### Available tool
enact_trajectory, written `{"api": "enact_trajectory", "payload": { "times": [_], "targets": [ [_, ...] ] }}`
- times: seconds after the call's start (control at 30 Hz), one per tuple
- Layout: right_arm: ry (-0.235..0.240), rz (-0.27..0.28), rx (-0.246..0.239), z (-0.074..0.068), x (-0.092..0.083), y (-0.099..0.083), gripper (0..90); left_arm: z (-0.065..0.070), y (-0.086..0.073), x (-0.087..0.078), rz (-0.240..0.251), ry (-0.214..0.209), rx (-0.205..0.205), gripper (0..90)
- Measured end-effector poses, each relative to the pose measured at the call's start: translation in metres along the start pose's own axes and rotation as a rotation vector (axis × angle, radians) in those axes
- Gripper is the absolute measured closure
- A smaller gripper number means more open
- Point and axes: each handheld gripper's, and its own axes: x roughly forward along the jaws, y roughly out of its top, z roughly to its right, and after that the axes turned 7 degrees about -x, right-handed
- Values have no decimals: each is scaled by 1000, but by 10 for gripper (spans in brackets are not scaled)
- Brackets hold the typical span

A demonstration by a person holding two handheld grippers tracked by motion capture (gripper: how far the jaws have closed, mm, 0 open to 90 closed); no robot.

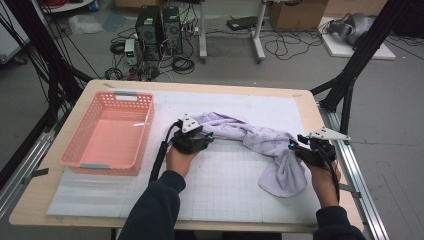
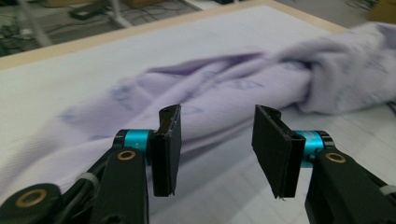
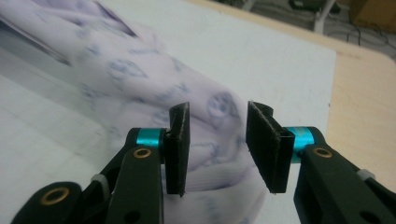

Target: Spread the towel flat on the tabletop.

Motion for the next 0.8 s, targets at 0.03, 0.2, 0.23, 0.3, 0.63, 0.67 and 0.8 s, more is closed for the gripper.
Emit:
{"api": "enact_trajectory", "payload": {
  "times": [0.03,0.2,0.23,0.3,0.63,0.67,0.8],
  "targets": [
    [0,16,-5,-1,-3,1,579,3,-1,5,-17,-10,6,527],
    [80,20,-53,-22,-11,8,589,8,-4,13,-37,-28,0,513],
    [108,-6,-66,-29,-8,7,576,8,-4,12,-35,-30,8,504],
    [147,-38,-100,-44,0,3,522,6,-3,8,-30,-21,13,482],
    [224,-214,-182,-85,20,-19,528,-7,1,-12,-17,14,10,422],
    [196,-215,-182,-85,22,-22,546,-9,1,-17,-12,20,14,425],
    [228,-198,-109,-85,19,-28,743,-13,-5,-26,-7,32,11,432]
  ]
}}
